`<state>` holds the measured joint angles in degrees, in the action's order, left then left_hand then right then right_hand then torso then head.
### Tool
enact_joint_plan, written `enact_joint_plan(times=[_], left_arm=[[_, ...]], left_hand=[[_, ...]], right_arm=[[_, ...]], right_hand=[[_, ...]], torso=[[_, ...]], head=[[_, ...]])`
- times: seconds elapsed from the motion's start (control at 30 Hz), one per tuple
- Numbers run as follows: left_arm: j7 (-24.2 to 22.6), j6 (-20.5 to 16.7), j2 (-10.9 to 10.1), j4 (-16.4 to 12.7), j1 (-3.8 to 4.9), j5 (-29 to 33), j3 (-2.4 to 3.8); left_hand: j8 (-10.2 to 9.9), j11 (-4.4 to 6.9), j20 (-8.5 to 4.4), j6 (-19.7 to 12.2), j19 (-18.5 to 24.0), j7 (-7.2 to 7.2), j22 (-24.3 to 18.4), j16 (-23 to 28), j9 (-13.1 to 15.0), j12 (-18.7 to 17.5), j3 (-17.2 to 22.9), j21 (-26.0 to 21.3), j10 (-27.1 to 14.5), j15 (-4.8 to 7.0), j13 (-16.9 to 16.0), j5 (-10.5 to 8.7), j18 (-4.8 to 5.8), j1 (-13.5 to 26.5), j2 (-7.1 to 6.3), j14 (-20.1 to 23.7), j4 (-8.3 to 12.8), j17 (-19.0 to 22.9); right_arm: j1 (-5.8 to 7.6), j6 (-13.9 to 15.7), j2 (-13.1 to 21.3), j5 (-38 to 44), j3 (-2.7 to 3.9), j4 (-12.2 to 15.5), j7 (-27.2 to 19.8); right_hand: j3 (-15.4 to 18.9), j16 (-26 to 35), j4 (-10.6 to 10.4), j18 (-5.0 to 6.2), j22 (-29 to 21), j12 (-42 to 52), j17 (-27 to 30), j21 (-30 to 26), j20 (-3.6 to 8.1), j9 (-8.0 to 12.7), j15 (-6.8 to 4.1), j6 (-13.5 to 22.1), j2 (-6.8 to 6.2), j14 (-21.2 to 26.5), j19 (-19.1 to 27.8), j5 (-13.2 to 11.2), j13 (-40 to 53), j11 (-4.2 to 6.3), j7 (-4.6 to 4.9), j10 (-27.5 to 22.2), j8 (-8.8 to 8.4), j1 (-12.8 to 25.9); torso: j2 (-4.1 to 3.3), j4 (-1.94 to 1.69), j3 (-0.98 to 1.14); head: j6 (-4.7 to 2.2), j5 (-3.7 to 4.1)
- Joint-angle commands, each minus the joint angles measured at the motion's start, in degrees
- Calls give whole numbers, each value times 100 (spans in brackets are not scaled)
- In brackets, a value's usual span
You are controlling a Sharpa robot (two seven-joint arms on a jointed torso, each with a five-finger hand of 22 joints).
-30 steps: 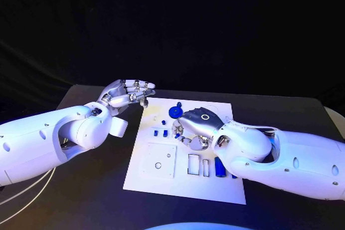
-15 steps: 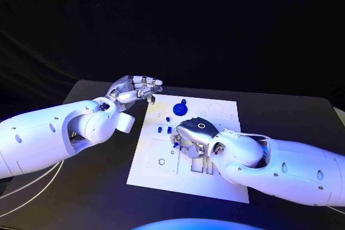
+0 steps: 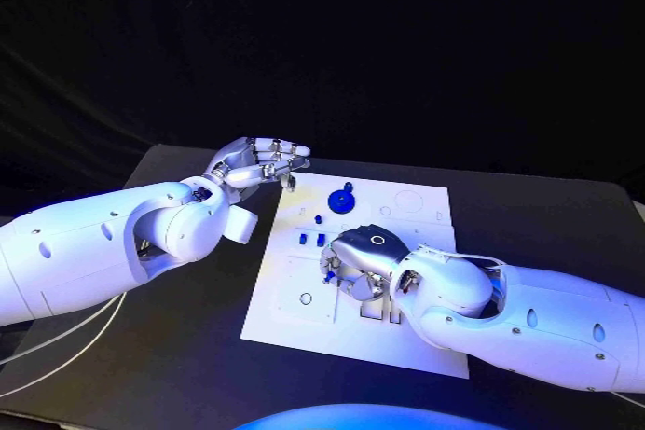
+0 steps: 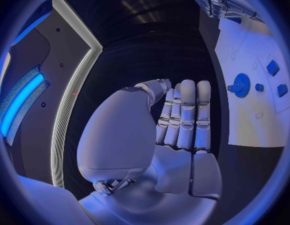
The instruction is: Assemble the parts on the task board
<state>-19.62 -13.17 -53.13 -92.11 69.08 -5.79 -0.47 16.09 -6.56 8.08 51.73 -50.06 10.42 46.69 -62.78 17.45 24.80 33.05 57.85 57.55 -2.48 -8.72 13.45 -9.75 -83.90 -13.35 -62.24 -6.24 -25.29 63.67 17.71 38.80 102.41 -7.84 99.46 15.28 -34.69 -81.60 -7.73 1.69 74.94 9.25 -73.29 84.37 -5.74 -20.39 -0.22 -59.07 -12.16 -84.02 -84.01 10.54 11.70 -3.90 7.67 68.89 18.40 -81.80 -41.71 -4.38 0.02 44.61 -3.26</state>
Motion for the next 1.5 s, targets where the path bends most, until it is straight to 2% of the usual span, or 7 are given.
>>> enact_joint_plan(times=[0.03,0.6,1.17,1.3,1.37,1.43,1.5], left_arm=[[-2,11,12,-5,6,26,3],[28,18,-2,-16,6,26,3],[52,30,-19,-27,7,26,3],[56,32,-20,-25,7,26,3],[61,36,-20,-24,7,26,3],[68,43,-20,-24,7,26,3],[71,48,-20,-23,7,26,3]], left_hand=[[-15,-9,-27,7,9,21,-4,39,4,20,3,-37,-23,14,-9,23,-80,19,36,-1,11,5],[-15,-9,-27,7,9,21,-4,39,4,20,3,-37,-23,14,-9,23,-80,19,36,-1,11,5],[-15,-9,-27,7,9,21,-4,39,4,20,3,-37,-23,14,-9,23,-80,19,36,-1,11,5],[-15,-9,-27,7,9,21,-4,39,4,20,3,-37,-23,14,-9,23,-80,19,36,-1,11,5],[-15,-9,-27,7,9,21,-4,39,4,20,3,-37,-23,14,-9,23,-80,19,36,-1,11,5],[-15,-9,-27,7,9,21,-4,39,4,20,3,-37,-23,14,-9,23,-80,19,36,-1,11,5],[-15,-9,-27,7,9,21,-4,39,4,20,3,-37,-23,14,-9,23,-80,19,36,-1,11,5]], right_arm=[[-18,-102,-10,-3,-4,15,-68],[-42,-219,-99,7,-9,-103,-24],[-55,-419,-207,38,-25,-176,-8],[-57,-367,-200,30,-27,-185,-7],[-57,-295,-189,28,-28,-186,-4],[-58,-176,-168,28,-28,-182,-1],[-58,-66,-143,30,-29,-167,-4]], right_hand=[[-9,25,8,-21,1180,-34,9,-31,28,-10,-36,-22,-15,-245,-289,25,-3,9,-1,39,19,53],[-6,31,8,-17,1172,-44,20,-47,28,-12,-35,-18,-11,-243,-281,25,-7,8,-1,41,18,75],[14,40,8,-12,1162,-82,37,-70,27,-16,-30,14,-18,-240,-269,-33,-21,1,2,32,4,146],[11,44,7,-8,1155,-167,44,-91,13,1,-4,115,-44,-240,-259,-62,-54,-35,41,-46,-55,228],[1,45,-1,-4,1145,-220,45,-113,-6,32,26,239,-76,-240,-248,-68,-75,-73,91,-112,-133,276],[-19,53,-9,12,1109,-333,66,-188,-59,101,102,489,-157,-234,-210,-88,-125,-164,203,-294,-300,359],[-25,72,-6,43,1042,-398,100,-320,-100,138,145,614,-214,-219,-143,-105,-163,-221,242,-435,-392,400]], torso=[[0,-2,0],[-1,-3,-9],[1,-1,-6],[7,1,-7],[8,2,-6],[6,2,-3],[5,2,-1]], head=[[16,-17],[15,-18],[30,-15],[30,-12],[26,-10],[19,-5],[13,-1]])
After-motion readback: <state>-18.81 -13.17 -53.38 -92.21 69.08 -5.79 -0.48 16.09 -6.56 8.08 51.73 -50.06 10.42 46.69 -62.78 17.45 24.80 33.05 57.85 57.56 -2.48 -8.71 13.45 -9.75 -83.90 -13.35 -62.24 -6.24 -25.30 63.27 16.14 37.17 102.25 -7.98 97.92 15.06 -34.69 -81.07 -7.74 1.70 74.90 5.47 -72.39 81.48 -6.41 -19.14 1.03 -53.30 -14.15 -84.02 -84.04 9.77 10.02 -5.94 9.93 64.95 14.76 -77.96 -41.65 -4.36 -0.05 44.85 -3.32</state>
